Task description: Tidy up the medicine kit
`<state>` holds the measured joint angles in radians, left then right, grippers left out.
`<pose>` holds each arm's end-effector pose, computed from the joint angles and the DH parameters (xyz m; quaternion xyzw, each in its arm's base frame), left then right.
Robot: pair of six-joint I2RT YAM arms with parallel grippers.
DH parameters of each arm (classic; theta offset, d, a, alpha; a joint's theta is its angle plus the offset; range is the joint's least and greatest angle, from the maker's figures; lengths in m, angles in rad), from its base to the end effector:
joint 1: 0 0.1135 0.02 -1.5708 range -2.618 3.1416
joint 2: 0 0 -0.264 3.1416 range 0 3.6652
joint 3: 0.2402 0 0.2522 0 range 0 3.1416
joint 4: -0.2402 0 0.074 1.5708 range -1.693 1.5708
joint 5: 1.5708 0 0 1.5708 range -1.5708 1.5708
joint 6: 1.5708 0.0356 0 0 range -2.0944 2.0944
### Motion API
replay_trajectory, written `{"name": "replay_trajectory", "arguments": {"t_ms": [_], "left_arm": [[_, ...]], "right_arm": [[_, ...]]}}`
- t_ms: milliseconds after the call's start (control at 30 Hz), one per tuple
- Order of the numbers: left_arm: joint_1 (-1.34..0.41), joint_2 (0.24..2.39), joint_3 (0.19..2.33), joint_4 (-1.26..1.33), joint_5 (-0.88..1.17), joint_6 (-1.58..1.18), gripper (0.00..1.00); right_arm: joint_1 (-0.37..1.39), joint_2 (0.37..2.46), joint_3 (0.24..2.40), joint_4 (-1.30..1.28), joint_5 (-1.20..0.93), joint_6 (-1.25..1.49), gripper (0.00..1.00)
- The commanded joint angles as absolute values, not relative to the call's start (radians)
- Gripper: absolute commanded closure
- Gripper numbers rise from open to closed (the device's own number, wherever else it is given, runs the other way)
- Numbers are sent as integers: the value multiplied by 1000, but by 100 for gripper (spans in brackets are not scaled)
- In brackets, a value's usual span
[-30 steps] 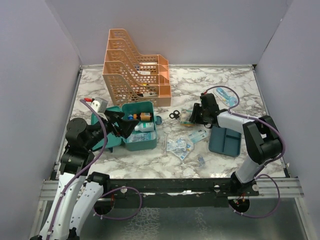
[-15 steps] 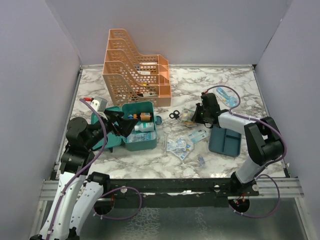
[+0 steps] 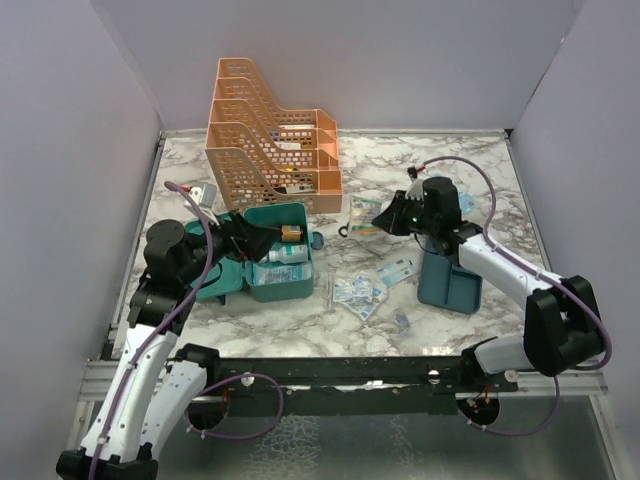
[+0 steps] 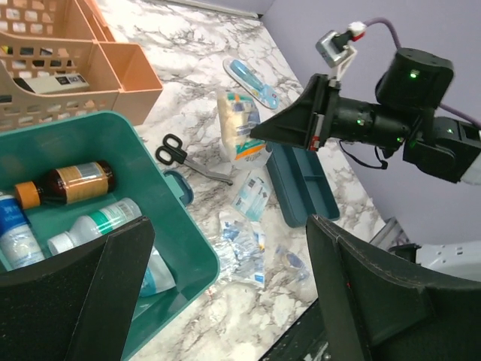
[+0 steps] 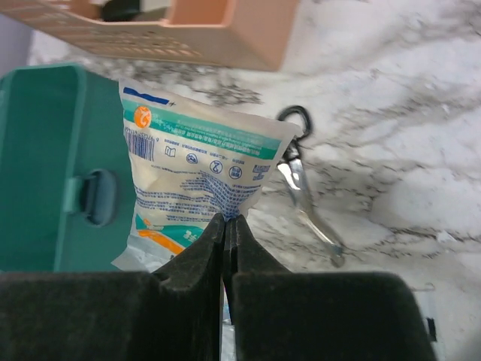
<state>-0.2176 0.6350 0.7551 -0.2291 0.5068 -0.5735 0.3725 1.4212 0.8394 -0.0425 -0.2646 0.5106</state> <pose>0.1407 -0.0488 0.3476 0.0371 0.7390 -0.4212 0.5244 0.2818 0.1201 0.2267 0.0009 0.8844 0.2992 0.3583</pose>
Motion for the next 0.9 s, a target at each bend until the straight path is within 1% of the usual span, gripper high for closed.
{"name": "replay_trajectory", "arguments": {"t_ms": [0, 67, 133, 233, 333, 467, 700, 867], "left_arm": [[-217, 680, 730, -151, 493, -723, 15], [-220, 700, 710, -121, 463, -775, 16], [-234, 714, 686, -77, 423, -824, 16], [-277, 738, 667, -58, 318, -856, 16], [-295, 754, 659, -72, 276, -832, 16], [-295, 750, 640, -67, 288, -832, 15], [-296, 767, 613, -32, 326, -849, 14], [-297, 793, 613, -29, 361, -861, 15]], "right_arm": [[407, 1354, 840, 64, -471, 512, 99], [439, 1351, 857, 75, -508, 533, 98], [492, 1349, 871, 88, -497, 567, 99], [583, 1349, 889, 114, -443, 641, 99], [651, 1345, 890, 146, -360, 743, 99], [723, 1353, 911, 167, -258, 811, 99], [836, 1416, 998, 132, -115, 825, 99], [906, 1475, 1069, 105, -59, 821, 99]]}}
